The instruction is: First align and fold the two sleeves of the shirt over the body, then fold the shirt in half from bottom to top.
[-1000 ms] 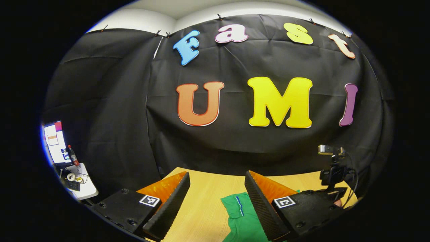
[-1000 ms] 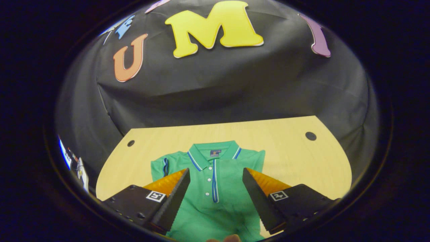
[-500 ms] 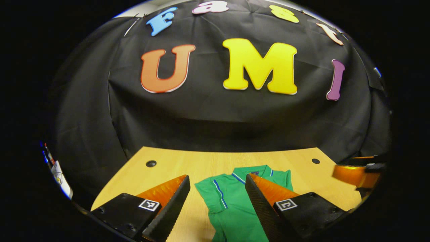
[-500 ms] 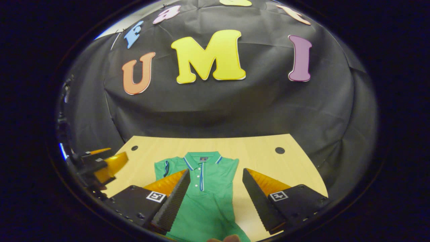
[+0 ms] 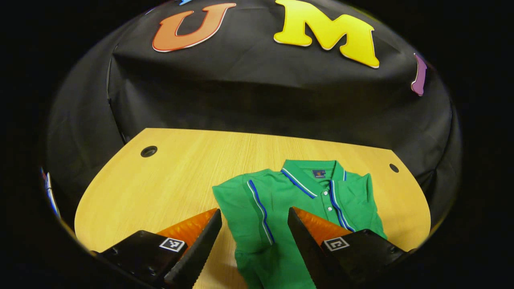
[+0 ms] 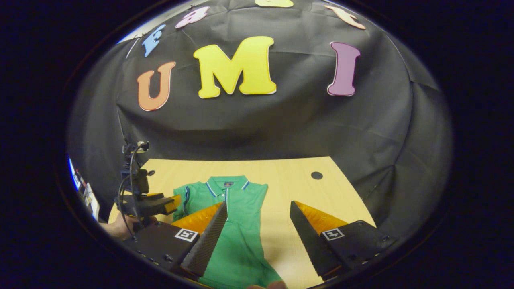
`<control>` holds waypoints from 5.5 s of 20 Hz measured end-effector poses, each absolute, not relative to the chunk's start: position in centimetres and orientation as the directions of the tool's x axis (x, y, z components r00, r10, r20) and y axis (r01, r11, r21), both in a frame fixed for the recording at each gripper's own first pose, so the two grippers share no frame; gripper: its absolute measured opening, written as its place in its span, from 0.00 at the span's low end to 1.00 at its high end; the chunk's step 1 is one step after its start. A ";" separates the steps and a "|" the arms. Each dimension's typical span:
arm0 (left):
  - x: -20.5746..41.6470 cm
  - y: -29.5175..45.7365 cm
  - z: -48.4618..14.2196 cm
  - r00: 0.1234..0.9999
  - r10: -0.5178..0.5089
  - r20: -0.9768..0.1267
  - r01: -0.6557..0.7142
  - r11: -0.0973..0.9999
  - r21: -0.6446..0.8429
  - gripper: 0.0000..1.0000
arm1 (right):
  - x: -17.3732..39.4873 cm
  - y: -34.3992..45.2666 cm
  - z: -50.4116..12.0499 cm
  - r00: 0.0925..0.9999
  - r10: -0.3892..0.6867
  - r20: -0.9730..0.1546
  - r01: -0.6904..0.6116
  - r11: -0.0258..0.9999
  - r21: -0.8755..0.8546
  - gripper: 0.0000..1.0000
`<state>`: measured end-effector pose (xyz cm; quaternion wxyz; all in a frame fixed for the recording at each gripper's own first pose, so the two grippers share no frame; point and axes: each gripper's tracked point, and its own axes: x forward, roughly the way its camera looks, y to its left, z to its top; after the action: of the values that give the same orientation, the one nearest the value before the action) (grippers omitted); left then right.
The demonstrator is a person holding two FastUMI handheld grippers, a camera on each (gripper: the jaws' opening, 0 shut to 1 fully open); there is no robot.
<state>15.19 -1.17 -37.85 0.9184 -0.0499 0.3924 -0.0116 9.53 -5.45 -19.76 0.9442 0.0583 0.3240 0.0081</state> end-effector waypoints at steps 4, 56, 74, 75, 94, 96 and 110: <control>15.4 -1.3 -41.3 0.637 -0.063 -0.768 -0.007 0.996 -0.087 1.00 | 9.7 -5.3 -22.0 0.755 0.062 -0.652 0.034 0.990 0.133 0.96; 17.6 0.3 -43.2 0.602 -0.113 -0.791 0.035 0.993 -0.115 0.10 | 8.4 -2.5 -28.0 0.649 0.160 -0.744 0.001 0.977 0.212 0.96; 18.9 -12.7 -36.0 0.649 -0.276 -0.709 0.156 0.960 -0.231 0.11 | 7.2 -6.2 -27.4 0.674 0.106 -0.731 0.086 0.972 0.220 0.96; 18.8 -13.0 -35.2 0.659 -0.286 -0.696 0.152 0.956 -0.249 0.14 | 7.0 -6.3 -27.4 0.675 0.105 -0.730 0.085 0.972 0.218 0.96; -2.6 -1.0 -22.8 0.825 -0.043 -0.564 -0.019 0.994 -0.104 1.00 | -3.1 -4.2 -24.4 0.759 0.151 -0.634 -0.125 0.988 0.086 0.92; -6.4 0.3 -24.4 0.801 -0.038 -0.598 -0.018 0.996 -0.087 1.00 | -5.6 -5.5 -26.2 0.736 0.128 -0.665 -0.112 0.991 0.067 0.93; -21.0 -0.9 -39.7 0.431 -0.131 -0.893 0.044 0.991 -0.124 1.00 | -17.5 -8.8 -43.2 0.416 0.089 -0.905 -0.109 0.993 0.047 0.97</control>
<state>-20.97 -0.94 -39.71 0.8447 -0.0409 0.5311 -0.0520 -17.48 -8.84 -43.23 0.8414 -0.0096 0.5372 0.0589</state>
